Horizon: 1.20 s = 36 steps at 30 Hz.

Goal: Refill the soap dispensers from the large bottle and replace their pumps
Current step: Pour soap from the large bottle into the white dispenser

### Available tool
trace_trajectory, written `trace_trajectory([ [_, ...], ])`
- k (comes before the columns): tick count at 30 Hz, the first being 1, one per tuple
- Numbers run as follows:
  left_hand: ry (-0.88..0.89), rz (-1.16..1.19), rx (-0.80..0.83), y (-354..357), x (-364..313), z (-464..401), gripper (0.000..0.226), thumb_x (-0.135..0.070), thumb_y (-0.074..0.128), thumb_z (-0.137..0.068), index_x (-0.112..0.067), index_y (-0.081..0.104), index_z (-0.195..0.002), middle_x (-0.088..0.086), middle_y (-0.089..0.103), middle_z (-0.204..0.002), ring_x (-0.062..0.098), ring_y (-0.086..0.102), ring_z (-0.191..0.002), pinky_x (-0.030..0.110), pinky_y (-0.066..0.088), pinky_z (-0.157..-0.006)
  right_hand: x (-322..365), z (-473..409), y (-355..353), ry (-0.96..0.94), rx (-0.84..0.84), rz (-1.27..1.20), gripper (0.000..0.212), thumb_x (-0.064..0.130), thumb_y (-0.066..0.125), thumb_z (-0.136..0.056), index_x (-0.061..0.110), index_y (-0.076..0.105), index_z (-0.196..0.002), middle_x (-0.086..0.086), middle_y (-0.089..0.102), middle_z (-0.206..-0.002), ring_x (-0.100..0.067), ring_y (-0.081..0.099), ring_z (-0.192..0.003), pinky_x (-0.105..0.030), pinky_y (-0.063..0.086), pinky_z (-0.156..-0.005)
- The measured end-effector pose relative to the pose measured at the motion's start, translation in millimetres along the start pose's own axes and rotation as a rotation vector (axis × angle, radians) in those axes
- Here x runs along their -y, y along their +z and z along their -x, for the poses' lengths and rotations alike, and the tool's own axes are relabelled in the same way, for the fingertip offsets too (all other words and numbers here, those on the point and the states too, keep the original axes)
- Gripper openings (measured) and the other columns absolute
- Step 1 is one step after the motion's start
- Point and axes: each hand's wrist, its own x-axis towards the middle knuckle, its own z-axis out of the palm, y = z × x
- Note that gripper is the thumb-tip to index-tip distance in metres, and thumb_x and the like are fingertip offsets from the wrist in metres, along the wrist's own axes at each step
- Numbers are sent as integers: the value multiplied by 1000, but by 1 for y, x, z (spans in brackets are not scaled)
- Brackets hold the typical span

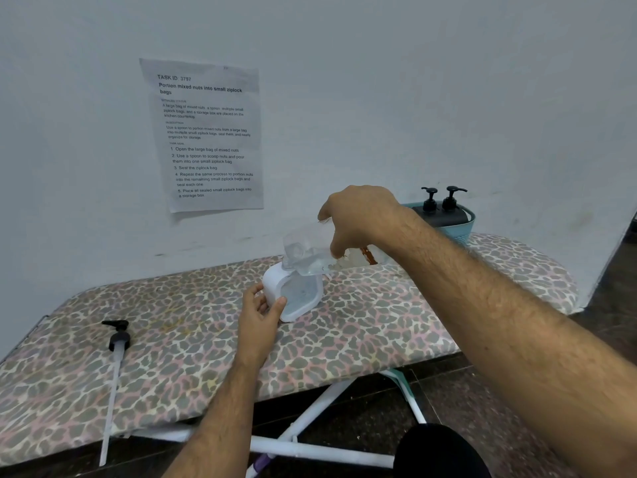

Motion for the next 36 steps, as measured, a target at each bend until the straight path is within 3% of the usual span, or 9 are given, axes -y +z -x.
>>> trace_trajectory([
  [22,15,6,-7,-1,1,1,52,-25,70,-90,-26,45,-135,5,60,-123,18,63,-109,37,57,-84,2,-5,-4,4,40,23,62,41,78,-77,26,57,-133,6,64,-120,-17,60,-108,-36,52,-86],
  [31,22,-6,-4,0,-2,2,52,-23,69,-90,-23,44,-136,3,60,-120,14,63,-105,25,54,-76,6,-10,-8,2,52,48,60,41,78,-76,26,58,-130,5,65,-117,-17,62,-104,-36,52,-84],
  [36,25,-8,-3,-1,-3,3,52,-24,70,-90,-25,45,-135,2,61,-119,12,63,-105,27,54,-76,8,-12,-9,3,60,61,61,41,79,-75,26,58,-131,5,65,-117,-18,62,-103,-37,53,-85],
])
